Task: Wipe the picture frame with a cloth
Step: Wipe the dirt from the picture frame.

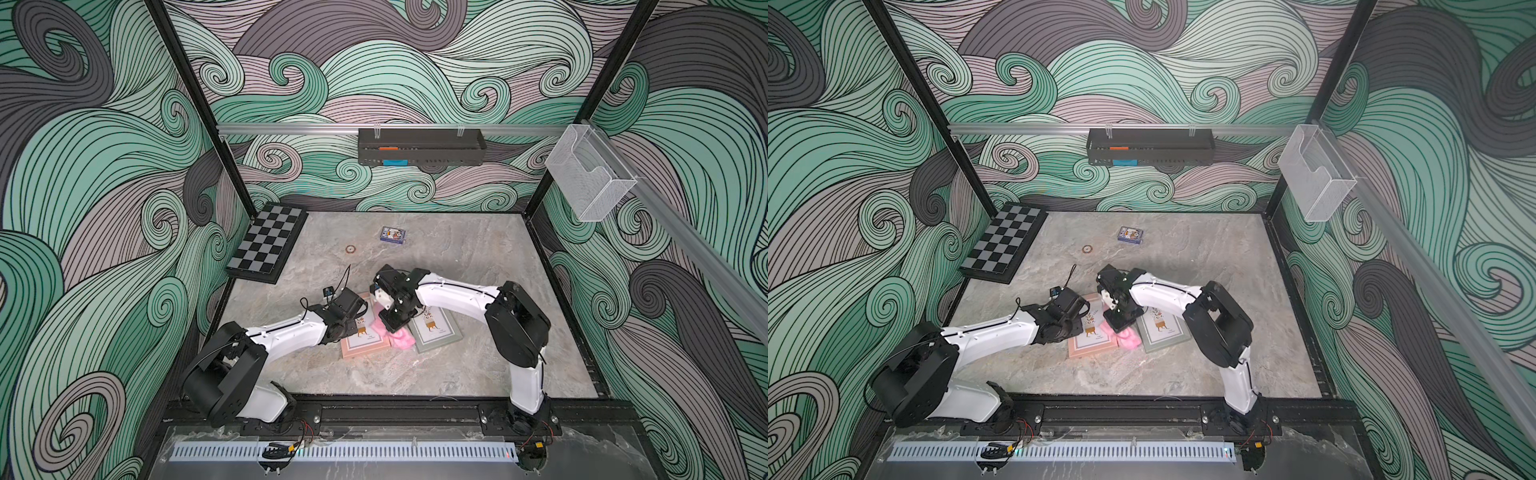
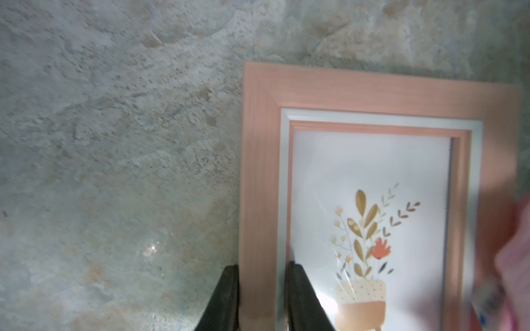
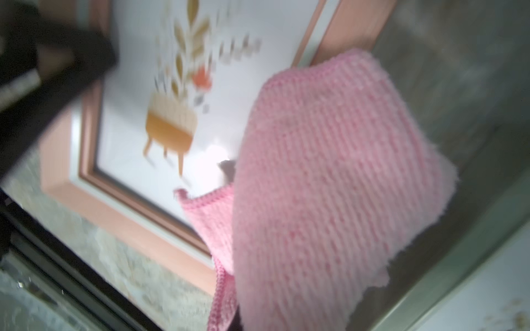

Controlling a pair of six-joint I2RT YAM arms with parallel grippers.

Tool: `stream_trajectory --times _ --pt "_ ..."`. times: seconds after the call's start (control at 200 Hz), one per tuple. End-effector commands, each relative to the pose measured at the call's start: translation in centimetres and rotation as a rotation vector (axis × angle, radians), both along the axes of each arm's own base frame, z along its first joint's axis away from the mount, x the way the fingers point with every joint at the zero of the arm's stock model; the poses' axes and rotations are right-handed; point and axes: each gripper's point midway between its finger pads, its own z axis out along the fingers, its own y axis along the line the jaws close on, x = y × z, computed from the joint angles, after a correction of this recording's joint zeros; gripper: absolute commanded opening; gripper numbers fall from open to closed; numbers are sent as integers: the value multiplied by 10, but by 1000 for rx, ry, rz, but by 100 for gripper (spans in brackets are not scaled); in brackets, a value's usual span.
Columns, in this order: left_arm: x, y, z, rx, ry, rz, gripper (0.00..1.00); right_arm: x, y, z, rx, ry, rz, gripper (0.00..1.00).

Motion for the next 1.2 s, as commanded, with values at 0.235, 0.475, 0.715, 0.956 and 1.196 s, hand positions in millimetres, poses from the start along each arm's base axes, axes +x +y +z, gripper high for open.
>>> stream_trajectory --times 0.235,0.475,0.715,0.956,1.196 --pt "-19 10 -13 1 61 29 4 30 34 -14 87 80 20 0" --pt "-4 4 -3 5 23 16 4 -65 4 1 98 100 42 0" --pt "-2 -2 -10 1 47 5 4 -74 -10 13 74 31 46 0" --pt "-10 -9 -10 -68 61 19 4 -5 55 -2 110 -8 62 0" --pt "-13 -14 -11 -90 66 14 4 62 81 -16 87 -166 4 0"
